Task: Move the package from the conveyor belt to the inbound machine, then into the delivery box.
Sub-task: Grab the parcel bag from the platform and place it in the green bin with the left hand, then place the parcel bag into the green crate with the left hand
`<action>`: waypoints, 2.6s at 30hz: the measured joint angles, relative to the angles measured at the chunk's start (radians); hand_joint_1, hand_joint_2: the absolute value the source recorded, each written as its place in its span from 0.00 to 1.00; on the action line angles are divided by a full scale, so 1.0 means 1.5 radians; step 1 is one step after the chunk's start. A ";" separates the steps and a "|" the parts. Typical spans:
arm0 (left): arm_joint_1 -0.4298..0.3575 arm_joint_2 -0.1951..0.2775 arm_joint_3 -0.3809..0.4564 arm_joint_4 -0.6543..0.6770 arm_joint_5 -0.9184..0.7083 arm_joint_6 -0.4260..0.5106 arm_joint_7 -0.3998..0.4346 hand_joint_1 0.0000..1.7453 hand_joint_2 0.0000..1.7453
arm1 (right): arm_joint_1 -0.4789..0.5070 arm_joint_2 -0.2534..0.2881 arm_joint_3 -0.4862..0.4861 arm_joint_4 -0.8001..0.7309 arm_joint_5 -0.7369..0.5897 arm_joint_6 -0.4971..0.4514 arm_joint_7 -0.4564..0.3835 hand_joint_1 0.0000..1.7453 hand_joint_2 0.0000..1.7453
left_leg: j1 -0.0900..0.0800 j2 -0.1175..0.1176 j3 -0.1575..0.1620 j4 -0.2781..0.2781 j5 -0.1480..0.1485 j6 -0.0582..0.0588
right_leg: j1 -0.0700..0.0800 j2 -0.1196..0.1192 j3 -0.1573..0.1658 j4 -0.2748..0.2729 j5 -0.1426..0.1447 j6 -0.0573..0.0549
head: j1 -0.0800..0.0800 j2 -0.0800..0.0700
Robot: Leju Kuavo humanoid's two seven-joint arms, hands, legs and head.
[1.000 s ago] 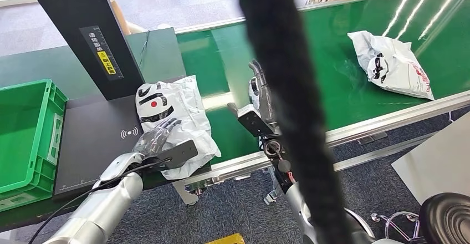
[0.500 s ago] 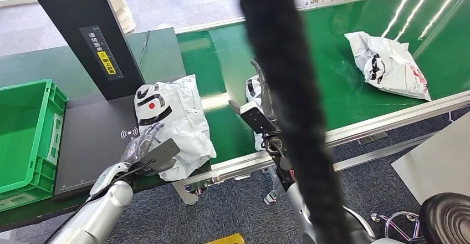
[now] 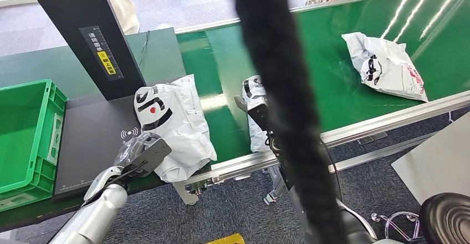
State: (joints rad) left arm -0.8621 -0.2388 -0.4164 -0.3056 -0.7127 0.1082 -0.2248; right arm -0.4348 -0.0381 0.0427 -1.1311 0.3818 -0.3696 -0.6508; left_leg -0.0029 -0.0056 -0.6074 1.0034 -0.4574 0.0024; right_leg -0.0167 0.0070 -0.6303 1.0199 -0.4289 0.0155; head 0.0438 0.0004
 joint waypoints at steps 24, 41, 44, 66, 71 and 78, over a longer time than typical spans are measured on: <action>0.001 0.016 0.041 0.000 -0.032 0.019 -0.002 1.00 1.00 | 0.003 -0.002 -0.012 -0.010 -0.023 0.015 -0.002 0.00 1.00 | 0.000 0.000 0.000 0.000 0.000 0.000 | 0.000 0.000 0.000 0.000 0.000 0.000 | 0.000 0.000; -0.107 0.099 0.054 -0.011 -0.094 0.017 0.046 1.00 1.00 | 0.056 -0.002 -0.030 -0.014 -0.049 0.006 -0.026 0.00 1.00 | 0.001 0.000 0.000 0.000 0.000 0.000 | 0.001 0.000 0.000 0.000 0.000 0.000 | 0.000 0.000; -0.151 0.128 0.056 -0.015 -0.105 0.009 0.062 1.00 1.00 | 0.068 -0.002 -0.032 -0.014 -0.054 0.004 -0.028 0.00 1.00 | 0.001 0.000 0.000 0.000 0.000 0.000 | 0.001 0.000 0.000 0.000 0.000 0.000 | 0.000 0.000; -0.348 0.205 0.085 -0.059 -0.192 -0.045 0.147 1.00 1.00 | 0.090 -0.002 -0.030 -0.014 -0.063 -0.015 -0.029 0.00 1.00 | 0.001 0.000 -0.001 0.000 0.000 0.000 | 0.001 0.000 -0.001 0.000 0.000 0.000 | 0.000 0.000; -0.388 0.218 0.100 -0.075 -0.224 -0.062 0.160 1.00 1.00 | 0.091 0.001 -0.026 -0.014 -0.069 -0.019 -0.029 0.00 1.00 | 0.001 0.000 -0.002 0.000 0.000 0.000 | 0.001 0.000 -0.001 0.000 0.000 0.000 | 0.000 0.000; -0.431 0.234 0.122 -0.097 -0.249 -0.086 0.166 1.00 1.00 | 0.085 0.002 -0.018 -0.013 -0.073 -0.027 -0.029 0.00 1.00 | 0.001 0.000 -0.002 0.000 0.000 0.000 | 0.001 0.000 -0.001 0.000 0.000 0.000 | 0.000 0.000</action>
State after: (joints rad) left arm -1.5086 0.1123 -0.2338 -0.4513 -1.0857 -0.0200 0.0249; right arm -0.3071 -0.0347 0.0156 -1.1509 0.2716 -0.4093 -0.6939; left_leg -0.0017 -0.0055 -0.6102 1.0033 -0.4570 0.0018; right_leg -0.0159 0.0071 -0.6325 1.0206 -0.4290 0.0153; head 0.0437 0.0004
